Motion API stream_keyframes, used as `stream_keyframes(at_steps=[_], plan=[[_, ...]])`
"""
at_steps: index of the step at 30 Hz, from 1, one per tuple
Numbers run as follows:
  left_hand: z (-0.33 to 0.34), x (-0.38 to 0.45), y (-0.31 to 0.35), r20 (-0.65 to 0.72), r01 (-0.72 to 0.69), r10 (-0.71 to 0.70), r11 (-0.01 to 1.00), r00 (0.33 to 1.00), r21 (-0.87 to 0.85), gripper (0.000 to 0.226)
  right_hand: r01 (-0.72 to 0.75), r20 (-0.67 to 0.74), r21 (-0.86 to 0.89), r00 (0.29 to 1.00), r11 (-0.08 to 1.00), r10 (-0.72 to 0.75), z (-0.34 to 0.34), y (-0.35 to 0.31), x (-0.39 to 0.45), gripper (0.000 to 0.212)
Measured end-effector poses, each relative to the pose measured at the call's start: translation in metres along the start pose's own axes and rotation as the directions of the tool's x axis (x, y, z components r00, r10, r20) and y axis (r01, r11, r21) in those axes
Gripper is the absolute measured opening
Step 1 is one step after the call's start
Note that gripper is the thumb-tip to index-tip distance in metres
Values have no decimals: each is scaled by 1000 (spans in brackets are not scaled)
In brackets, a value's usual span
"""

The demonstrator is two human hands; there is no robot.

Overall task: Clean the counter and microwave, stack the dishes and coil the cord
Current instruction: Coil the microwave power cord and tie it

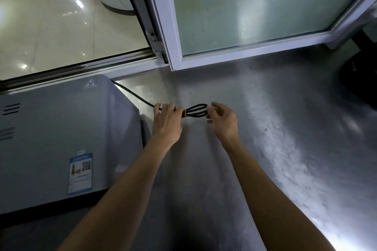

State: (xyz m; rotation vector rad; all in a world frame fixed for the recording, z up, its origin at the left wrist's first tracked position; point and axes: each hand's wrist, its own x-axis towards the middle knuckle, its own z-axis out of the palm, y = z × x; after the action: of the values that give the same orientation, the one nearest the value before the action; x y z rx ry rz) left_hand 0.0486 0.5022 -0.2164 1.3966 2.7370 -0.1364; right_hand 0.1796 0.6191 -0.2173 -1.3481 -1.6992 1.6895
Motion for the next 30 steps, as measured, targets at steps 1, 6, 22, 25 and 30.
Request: stream_keyframes(at_steps=[1, 6, 22, 25, 30], plan=[[1, 4, -1, 19, 5, -5, 1000, 1000, 2, 30, -2, 8, -6, 1000, 1000, 2, 2, 1, 5, 32], [8, 30, -13, 68, 3, -5, 999, 998, 34, 34, -38, 45, 9, 998, 999, 38, 17, 10, 28, 29], [35, 74, -40, 51, 76, -84, 987, 995, 140, 26, 59, 148, -288, 989, 956, -17, 58, 14, 85, 23], [34, 66, -38, 58, 72, -81, 988, 995, 139, 24, 87, 180, -340, 983, 936, -26, 57, 14, 80, 24], [19, 40, -30, 39, 97, -99, 994, 994, 52, 26, 142, 250, -430, 968, 891, -33, 45, 7, 57, 29]])
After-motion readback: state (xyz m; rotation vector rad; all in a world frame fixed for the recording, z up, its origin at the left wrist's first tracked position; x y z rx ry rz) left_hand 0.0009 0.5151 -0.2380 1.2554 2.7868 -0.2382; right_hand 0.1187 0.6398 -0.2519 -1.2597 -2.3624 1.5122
